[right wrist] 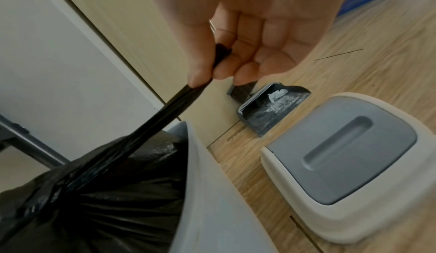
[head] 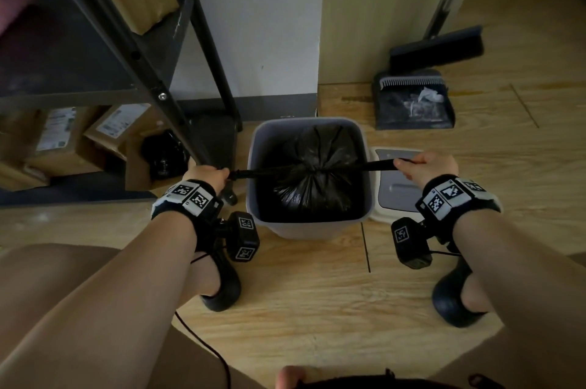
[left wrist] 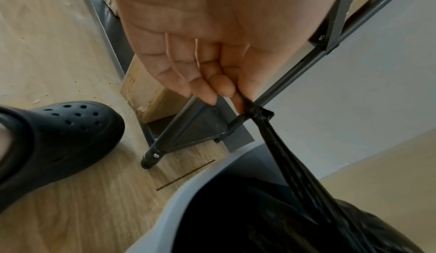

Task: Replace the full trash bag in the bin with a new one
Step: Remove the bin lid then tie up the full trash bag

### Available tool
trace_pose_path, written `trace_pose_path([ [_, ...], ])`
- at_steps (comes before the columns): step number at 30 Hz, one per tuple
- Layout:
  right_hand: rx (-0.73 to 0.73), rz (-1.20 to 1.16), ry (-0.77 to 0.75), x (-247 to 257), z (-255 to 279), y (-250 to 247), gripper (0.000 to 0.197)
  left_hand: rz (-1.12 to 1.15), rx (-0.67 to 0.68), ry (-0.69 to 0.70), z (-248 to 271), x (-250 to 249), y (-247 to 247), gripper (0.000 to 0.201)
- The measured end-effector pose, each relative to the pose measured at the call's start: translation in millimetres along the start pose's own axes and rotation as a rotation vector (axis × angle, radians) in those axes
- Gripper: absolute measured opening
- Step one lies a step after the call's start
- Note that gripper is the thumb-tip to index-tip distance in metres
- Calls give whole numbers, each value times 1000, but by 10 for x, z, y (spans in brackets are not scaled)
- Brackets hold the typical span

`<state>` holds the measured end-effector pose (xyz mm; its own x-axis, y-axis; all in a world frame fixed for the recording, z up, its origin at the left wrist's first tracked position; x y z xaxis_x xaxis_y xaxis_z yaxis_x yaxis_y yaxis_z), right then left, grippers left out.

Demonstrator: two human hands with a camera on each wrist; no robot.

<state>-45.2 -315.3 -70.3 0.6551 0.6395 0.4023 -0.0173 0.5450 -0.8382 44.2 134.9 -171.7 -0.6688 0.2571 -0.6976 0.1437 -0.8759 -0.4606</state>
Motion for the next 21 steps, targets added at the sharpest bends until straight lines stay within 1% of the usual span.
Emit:
trace_pose_path([
  [3,19,-10,9,-3,-16,26,35,5,19,42,304,-106,-42,50],
  [5,20,38,-22,70,-4,18,31,-65,32,127,494,-229,-43,40],
  [6,8,66,-44,125,10,6,33,-126,25,197,579,-318,-42,38],
  [7,-11,88,-81,200,31,1,38,-175,19,269,674,-412,-40,43],
  [9,-58,138,-190,366,68,28,48,-258,33,396,951,-594,10,63],
  [10,-77,188,-259,455,103,63,50,-337,24,476,1099,-684,46,70],
  [12,-74,339,-400,628,209,187,48,-539,-23,677,1411,-881,147,69],
  [13,-50,417,-460,699,275,266,48,-642,-19,767,1524,-946,242,66],
  [14,-25,485,-509,752,329,345,47,-752,10,826,1601,-980,357,62],
  [15,-13,540,-549,797,378,412,47,-853,55,852,1635,-978,481,59],
  [17,-2,612,-584,834,436,508,44,-1001,122,836,1616,-912,661,53],
  [20,-30,668,-587,835,445,558,36,-1073,126,764,1538,-863,718,35],
  [21,-41,682,-592,844,450,560,35,-1080,120,745,1521,-869,712,31],
])
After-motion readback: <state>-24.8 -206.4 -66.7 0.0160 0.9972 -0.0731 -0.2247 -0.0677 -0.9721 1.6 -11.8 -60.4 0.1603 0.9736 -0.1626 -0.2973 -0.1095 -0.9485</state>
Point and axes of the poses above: each hand's wrist, its own z-axis away from the middle knuckle, its own y-axis out of the palm, x = y × z, the point moved 8 cm from there along -z, towards the middle knuckle, and after that the axes turned 13 degrees about z, right-handed, at the moved point
